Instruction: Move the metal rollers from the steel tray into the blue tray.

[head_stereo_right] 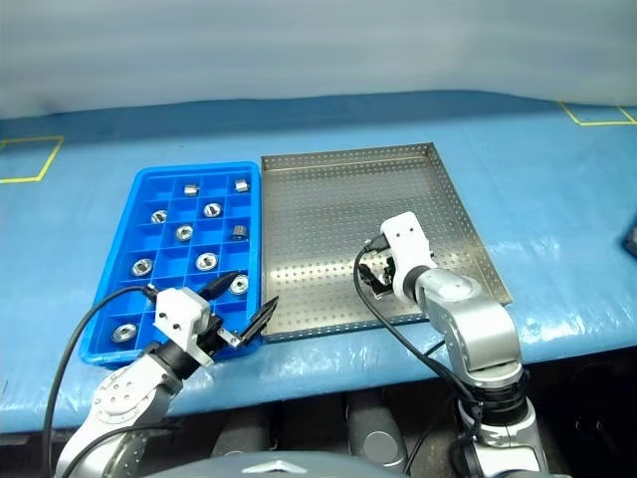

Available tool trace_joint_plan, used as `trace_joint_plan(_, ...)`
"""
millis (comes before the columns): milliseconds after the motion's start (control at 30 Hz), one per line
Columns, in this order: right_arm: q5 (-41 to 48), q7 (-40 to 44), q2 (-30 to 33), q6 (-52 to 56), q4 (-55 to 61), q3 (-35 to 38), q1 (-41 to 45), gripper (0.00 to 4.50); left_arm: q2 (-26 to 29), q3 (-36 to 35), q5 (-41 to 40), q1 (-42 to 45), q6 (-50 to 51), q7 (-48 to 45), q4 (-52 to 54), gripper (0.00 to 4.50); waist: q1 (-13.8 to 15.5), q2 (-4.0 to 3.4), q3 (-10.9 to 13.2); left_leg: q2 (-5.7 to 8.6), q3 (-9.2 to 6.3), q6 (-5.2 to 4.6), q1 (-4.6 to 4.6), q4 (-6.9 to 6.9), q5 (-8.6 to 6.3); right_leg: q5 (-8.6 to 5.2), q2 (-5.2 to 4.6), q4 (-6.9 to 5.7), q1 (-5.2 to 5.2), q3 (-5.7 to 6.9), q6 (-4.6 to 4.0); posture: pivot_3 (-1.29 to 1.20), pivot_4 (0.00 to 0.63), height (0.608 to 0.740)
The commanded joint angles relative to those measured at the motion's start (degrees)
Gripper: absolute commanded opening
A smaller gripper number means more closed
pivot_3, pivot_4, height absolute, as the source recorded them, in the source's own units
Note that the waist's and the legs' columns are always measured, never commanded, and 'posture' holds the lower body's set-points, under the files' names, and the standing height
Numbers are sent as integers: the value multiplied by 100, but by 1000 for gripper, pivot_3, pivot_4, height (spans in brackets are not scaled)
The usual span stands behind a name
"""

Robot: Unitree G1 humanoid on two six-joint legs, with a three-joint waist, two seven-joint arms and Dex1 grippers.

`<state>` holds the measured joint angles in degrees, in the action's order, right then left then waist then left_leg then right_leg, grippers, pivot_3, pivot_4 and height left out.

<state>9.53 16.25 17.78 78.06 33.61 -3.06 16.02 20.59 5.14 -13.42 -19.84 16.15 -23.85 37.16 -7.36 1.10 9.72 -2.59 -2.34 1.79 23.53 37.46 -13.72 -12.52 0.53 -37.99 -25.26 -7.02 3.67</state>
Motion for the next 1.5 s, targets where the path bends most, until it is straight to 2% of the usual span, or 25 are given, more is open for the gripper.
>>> trace_joint_plan(33, 78, -89, -35, 82, 292, -25, -115, 4463, 79, 55, 17, 57, -15, -90, 19, 4500, -52, 0, 0, 0, 0, 0, 0, 2, 0, 1, 0, 0, 0, 0, 1, -123, 150, 740)
trace_joint_plan(367, 107, -211, -119, -145, -132, -267, -251, 4463, 228, 174, 38, 33, -23, -239, -2, 4500, -127, 1, -1, 0, -1, 0, 0, 5, 0, 2, 1, -2, 2, -1, 2, -93, 150, 740)
trace_joint_plan(500, 100, -214, -148, -298, -398, -398, -223, 3593, 236, 198, 44, -23, -44, -242, 24, 4500, -116, 6, -4, 0, -3, 0, -2, 5, 0, 2, 1, -1, 4, -1, 2, -64, 150, 740)
trace_joint_plan(700, 123, -209, -111, -442, -623, -467, -84, 1706, 178, 146, 66, -239, -126, -124, 137, 4500, -50, 7, -5, 0, -5, -1, -8, 4, 0, 1, 3, 0, 12, 0, 1, -15, 150, 740)
trace_joint_plan(1033, 262, 31, -55, -681, -818, -708, 459, 1713, -50, -165, 54, -758, -324, 235, 477, 4500, 149, 4, -3, 0, -3, -1, -11, 2, 0, 1, 2, 1, 13, 0, -1, 102, 150, 740)
trace_joint_plan(1167, 320, 161, -118, -854, -1000, -838, 842, 1713, -255, -311, 84, -995, -450, 444, 636, 4500, 329, 6, -2, 0, -3, -1, -8, 2, 0, 1, 1, 2, 11, 1, 0, 169, 150, 740)
trace_joint_plan(1500, 318, 823, -688, -2077, -2067, -1698, 1996, 1713, -943, -606, 455, -2040, -1041, 1195, 1129, 4500, 814, 7, -1, 0, -7, -2, -3, -6, 0, -2, 2, 11, 6, 7, -6, 354, 150, 740)
